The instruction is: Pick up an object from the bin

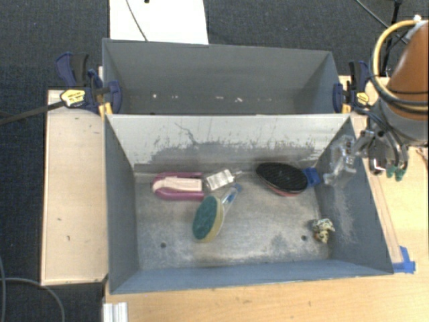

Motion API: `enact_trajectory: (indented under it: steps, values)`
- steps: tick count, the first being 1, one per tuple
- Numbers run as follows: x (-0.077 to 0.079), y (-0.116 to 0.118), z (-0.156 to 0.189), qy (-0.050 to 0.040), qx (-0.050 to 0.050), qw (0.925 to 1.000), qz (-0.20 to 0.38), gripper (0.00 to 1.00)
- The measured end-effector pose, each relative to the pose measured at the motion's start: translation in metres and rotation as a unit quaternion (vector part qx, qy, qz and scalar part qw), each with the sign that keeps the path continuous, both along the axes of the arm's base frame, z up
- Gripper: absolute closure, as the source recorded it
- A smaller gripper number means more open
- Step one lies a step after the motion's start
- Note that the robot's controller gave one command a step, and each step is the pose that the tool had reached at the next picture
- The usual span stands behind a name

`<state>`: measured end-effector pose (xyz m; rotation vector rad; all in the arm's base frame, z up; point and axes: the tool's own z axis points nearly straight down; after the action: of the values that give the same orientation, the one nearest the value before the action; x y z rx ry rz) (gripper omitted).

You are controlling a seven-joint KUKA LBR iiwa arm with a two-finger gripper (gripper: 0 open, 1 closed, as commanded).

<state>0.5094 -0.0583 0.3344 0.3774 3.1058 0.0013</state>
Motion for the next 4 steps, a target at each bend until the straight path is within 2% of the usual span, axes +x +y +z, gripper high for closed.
enact_trajectory:
  steps: [1,2,3,4]
  values:
    - [-0.001,-0.001,-0.005,0.0043,0.0,1.0,-0.002,0.0]
    - [0.009,0.026,-0.061,0.0066,0.0,0.9858,0.168,0.0]
    - [0.045,-0.011,-0.166,0.0079,0.0,0.9889,0.148,0.0]
    - [0.08,-0.018,-0.245,0.0004,0.0,0.9993,0.037,0.0]
